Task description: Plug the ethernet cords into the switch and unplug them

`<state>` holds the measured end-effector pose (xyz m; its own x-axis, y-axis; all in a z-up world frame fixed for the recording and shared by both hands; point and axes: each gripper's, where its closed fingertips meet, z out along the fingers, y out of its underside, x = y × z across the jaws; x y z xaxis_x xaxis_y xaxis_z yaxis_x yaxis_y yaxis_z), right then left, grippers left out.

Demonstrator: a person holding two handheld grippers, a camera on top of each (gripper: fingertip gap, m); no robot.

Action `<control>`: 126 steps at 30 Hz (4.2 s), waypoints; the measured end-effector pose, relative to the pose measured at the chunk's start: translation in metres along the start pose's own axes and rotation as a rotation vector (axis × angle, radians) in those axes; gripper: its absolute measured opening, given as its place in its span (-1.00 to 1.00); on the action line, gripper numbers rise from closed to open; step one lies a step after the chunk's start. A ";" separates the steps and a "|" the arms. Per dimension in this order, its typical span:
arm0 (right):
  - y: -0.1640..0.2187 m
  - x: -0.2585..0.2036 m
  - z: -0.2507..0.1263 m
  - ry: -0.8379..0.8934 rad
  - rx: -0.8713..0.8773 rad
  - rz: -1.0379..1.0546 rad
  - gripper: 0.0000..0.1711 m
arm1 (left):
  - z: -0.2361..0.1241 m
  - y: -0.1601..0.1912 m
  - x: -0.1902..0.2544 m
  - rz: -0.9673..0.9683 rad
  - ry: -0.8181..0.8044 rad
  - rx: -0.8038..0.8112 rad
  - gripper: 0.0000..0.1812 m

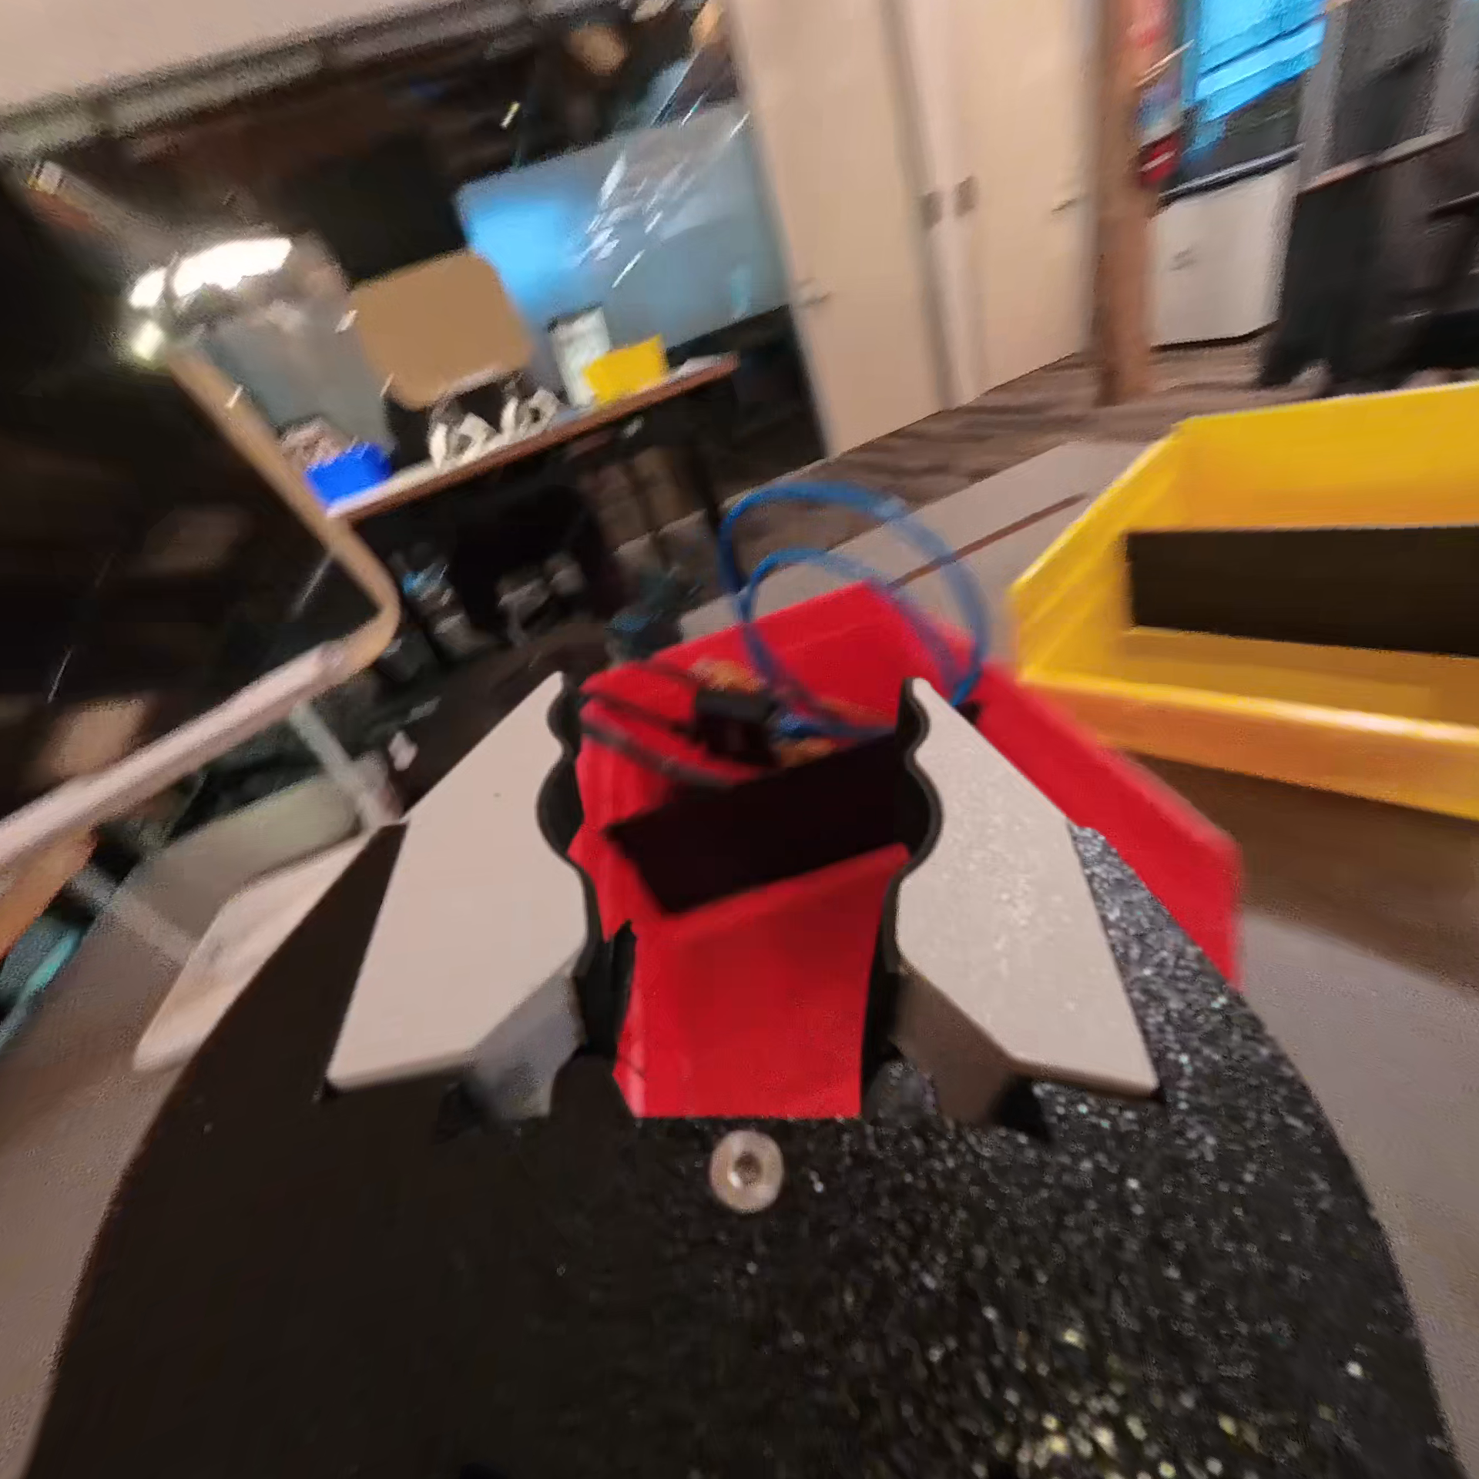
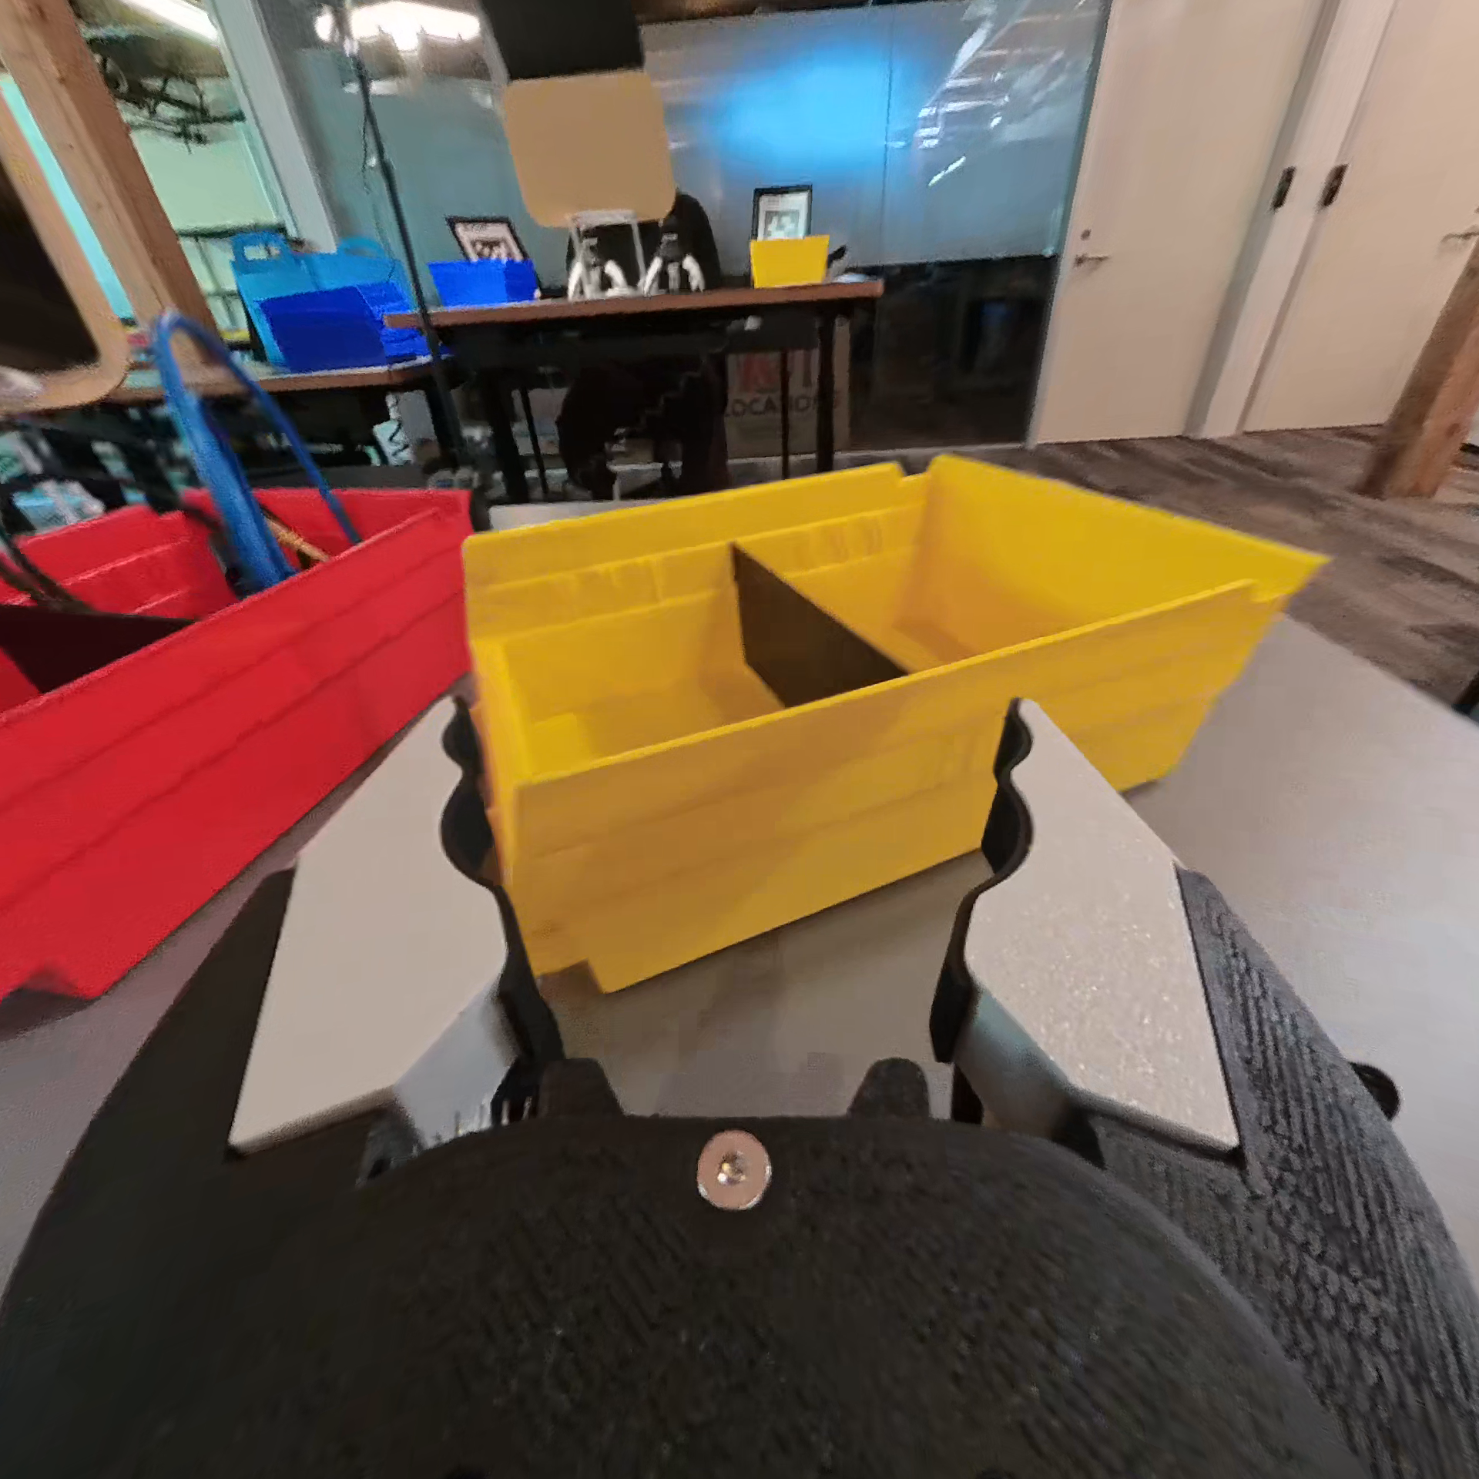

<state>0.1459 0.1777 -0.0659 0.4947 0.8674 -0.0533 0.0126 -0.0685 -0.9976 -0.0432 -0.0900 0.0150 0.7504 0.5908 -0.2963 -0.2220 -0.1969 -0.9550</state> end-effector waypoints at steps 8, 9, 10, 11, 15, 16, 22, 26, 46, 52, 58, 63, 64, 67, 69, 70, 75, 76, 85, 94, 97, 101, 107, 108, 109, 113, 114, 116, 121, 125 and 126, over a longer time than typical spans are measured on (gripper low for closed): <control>0.040 0.006 0.015 0.084 -0.199 -0.125 0.38 | 0.016 0.132 -0.060 -0.104 -0.100 -0.408 -0.04; 0.040 0.016 0.010 0.102 -0.214 -0.115 0.30 | 0.018 0.142 -0.060 -0.114 -0.090 -0.442 -0.10; 0.041 0.026 0.005 0.118 -0.229 -0.117 0.15 | 0.021 0.142 -0.058 -0.144 -0.072 -0.427 -0.21; 0.040 0.038 -0.002 0.135 -0.243 -0.121 -0.01 | 0.021 0.141 -0.058 -0.159 -0.062 -0.416 -0.38; 0.042 0.091 -0.020 0.196 -0.293 -0.138 -0.72 | 0.021 0.146 -0.055 -0.136 -0.010 -0.448 -0.91; 0.043 0.107 -0.023 0.219 -0.306 -0.134 -0.86 | 0.021 0.146 -0.054 -0.138 -0.002 -0.444 -0.92; 0.043 0.161 -0.025 0.214 -0.418 -0.101 -0.98 | -0.002 0.149 -0.071 -0.161 -0.034 -0.444 -0.95; 0.044 0.172 -0.029 0.133 -0.496 -0.217 -0.97 | -0.032 0.156 -0.106 -0.190 -0.101 -0.461 -0.95; -0.112 -0.074 -0.007 -0.421 0.316 -0.261 -0.53 | -0.032 0.072 -0.132 0.576 0.351 -0.381 -0.62; -0.100 -0.157 0.035 -0.397 0.643 -0.494 -0.65 | 0.027 0.122 -0.139 0.698 0.713 -0.703 -0.67; -0.058 -0.202 0.066 -0.561 0.522 -0.440 -0.61 | 0.052 0.151 -0.149 0.864 0.807 -0.867 -0.57; -0.022 -0.154 0.122 -0.451 0.201 -0.153 -0.43 | 0.062 0.167 -0.154 0.951 0.847 -0.927 -0.51; -0.018 -0.137 0.128 -0.402 0.154 -0.098 -0.42 | 0.062 0.171 -0.154 0.955 0.861 -0.942 -0.51; -0.012 -0.094 0.129 -0.270 0.105 -0.024 -0.42 | 0.062 0.181 -0.157 0.994 0.880 -0.981 -0.51; -0.012 -0.070 0.125 -0.195 0.124 -0.028 -0.45 | 0.064 0.183 -0.160 1.050 0.876 -0.976 -0.55; -0.012 -0.063 0.123 -0.186 0.134 -0.021 -0.45 | 0.066 0.185 -0.162 1.086 0.870 -0.969 -0.57; -0.012 -0.048 0.118 -0.165 0.175 -0.024 -0.49 | 0.070 0.203 -0.166 1.111 0.867 -1.025 -0.52; -0.013 -0.050 0.118 -0.170 0.179 -0.036 -0.49 | 0.070 0.207 -0.166 1.110 0.870 -1.046 -0.51; -0.010 -0.084 0.117 -0.216 0.246 -0.301 -0.61 | 0.062 0.178 -0.185 1.318 0.707 -1.101 -0.72; -0.010 -0.099 0.117 -0.251 0.276 -0.344 -0.68 | 0.018 -0.006 -0.230 1.345 0.185 -0.806 -0.73; -0.017 -0.097 0.112 -0.225 0.333 -0.369 -0.77 | 0.011 -0.077 -0.243 1.339 0.022 -0.694 -0.74; -0.018 -0.097 0.110 -0.224 0.342 -0.374 -0.78 | 0.015 -0.176 -0.245 1.349 -0.168 -0.523 -0.74; -0.019 -0.092 0.110 -0.199 0.347 -0.366 -0.79 | 0.053 -0.258 -0.169 1.190 -0.120 -0.222 -0.74; -0.019 -0.091 0.110 -0.196 0.345 -0.367 -0.79 | 0.060 -0.261 -0.154 1.176 -0.117 -0.185 -0.74; -0.018 -0.091 0.110 -0.193 0.342 -0.369 -0.79 | 0.069 -0.262 -0.138 1.157 -0.112 -0.157 -0.74; -0.017 -0.087 0.111 -0.176 0.333 -0.369 -0.80 | 0.109 -0.233 -0.067 1.014 0.049 -0.084 -0.74; -0.018 -0.086 0.111 -0.169 0.334 -0.368 -0.80 | 0.120 -0.218 -0.048 0.984 0.097 -0.059 -0.74; -0.019 -0.082 0.111 -0.156 0.336 -0.358 -0.80 | 0.140 -0.182 -0.017 0.901 0.157 -0.061 -0.72; -0.021 -0.079 0.108 -0.161 0.340 -0.335 -0.84 | 0.170 -0.093 0.040 0.593 0.159 -0.020 -0.73; -0.019 -0.080 0.108 -0.158 0.330 -0.349 -0.87 | 0.171 -0.028 0.072 0.545 0.045 0.041 -0.72; -0.019 -0.082 0.108 -0.166 0.331 -0.351 -0.87 | 0.170 -0.013 0.078 0.584 0.025 0.041 -0.71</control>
<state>0.0118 0.1612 -0.0479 0.3649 0.8785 0.3083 -0.1362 0.3780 -0.9157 -0.0879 0.0912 0.0017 0.5112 0.3747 -0.7735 -0.6264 -0.4538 -0.6338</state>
